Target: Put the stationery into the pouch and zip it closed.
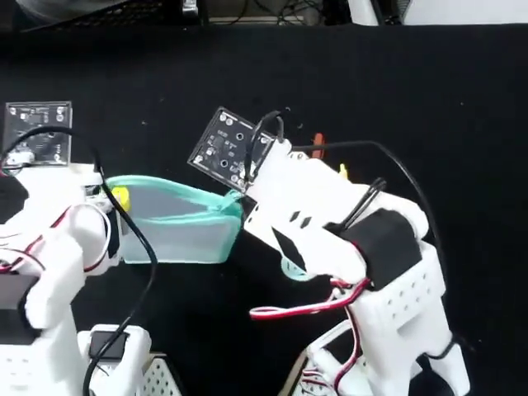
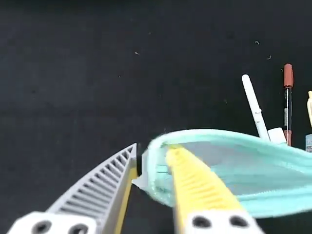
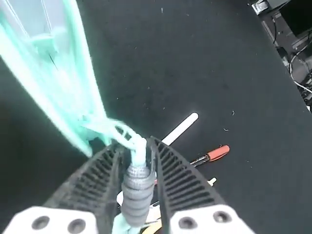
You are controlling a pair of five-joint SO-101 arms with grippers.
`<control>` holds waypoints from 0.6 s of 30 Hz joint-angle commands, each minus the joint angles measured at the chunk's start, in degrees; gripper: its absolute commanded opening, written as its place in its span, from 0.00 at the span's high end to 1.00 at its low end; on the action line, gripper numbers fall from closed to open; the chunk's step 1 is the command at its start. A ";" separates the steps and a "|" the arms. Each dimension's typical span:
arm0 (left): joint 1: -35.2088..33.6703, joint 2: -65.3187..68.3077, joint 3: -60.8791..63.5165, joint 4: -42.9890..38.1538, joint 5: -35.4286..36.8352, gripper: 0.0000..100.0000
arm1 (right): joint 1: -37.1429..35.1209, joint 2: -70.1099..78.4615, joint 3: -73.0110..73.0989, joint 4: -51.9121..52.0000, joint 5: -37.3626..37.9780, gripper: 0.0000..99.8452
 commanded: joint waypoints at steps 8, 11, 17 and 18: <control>0.13 -0.53 7.25 0.70 0.09 0.97 | -0.44 -4.62 0.22 -5.36 -0.79 0.99; 0.22 -1.41 9.36 0.70 0.09 0.97 | -0.53 -4.44 1.19 -5.63 -2.90 0.99; 0.22 -2.11 11.91 0.70 -3.16 0.97 | -0.53 -4.53 5.41 -5.71 -3.43 0.99; -0.04 -2.11 12.44 0.70 -3.69 0.97 | -0.53 -4.53 5.49 -5.63 -3.43 0.99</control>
